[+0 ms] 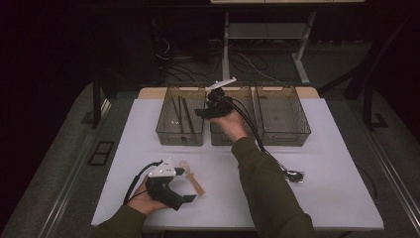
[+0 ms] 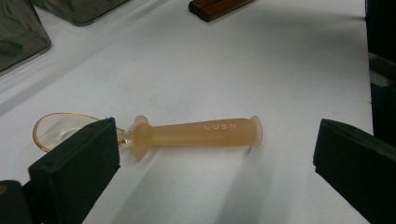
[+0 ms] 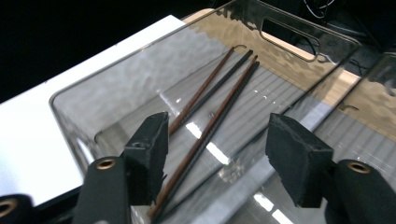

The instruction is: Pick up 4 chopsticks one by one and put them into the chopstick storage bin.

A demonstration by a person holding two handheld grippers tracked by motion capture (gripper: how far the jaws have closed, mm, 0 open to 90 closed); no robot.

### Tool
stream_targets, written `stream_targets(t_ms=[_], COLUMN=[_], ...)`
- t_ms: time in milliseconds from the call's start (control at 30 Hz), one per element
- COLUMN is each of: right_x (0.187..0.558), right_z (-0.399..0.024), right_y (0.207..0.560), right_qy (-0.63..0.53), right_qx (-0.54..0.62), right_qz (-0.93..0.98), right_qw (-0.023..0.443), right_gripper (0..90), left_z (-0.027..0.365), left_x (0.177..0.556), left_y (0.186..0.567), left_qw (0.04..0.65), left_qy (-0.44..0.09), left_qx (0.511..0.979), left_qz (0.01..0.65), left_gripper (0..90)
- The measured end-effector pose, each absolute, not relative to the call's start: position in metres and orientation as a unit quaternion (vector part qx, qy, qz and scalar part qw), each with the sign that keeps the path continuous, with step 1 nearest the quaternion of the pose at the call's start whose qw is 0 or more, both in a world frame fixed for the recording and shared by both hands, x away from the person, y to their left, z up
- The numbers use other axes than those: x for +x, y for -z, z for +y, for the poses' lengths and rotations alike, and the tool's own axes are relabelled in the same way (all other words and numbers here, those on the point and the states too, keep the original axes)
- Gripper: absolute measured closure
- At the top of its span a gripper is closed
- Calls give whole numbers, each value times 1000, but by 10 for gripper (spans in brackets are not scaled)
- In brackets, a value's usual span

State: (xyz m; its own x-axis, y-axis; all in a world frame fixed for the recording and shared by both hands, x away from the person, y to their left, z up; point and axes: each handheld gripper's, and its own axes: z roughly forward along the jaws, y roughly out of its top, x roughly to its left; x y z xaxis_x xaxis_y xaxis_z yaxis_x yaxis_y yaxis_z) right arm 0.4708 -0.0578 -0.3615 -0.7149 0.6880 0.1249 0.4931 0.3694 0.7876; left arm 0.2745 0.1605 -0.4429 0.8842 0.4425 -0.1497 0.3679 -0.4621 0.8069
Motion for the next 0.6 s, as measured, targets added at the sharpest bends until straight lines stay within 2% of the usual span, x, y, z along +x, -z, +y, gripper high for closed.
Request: stream_targets(t_ms=[167,500,600], right_x=[457,428,418], right_z=[-75,-112,-120], right_y=[359,354,354], right_qy=[-441,-465,-448], right_qx=[351,352,355], right_qz=[817,802,806], right_qw=[120,129,153], right_gripper=[304,227,193], left_z=[160,162,162], left_x=[274,273,273], left_y=[444,443,444], left_qw=[464,456,455], left_qy=[-42,-46,-46], left_qx=[852,853,853], left_qz=[240,249,252], left_gripper=[0,0,0])
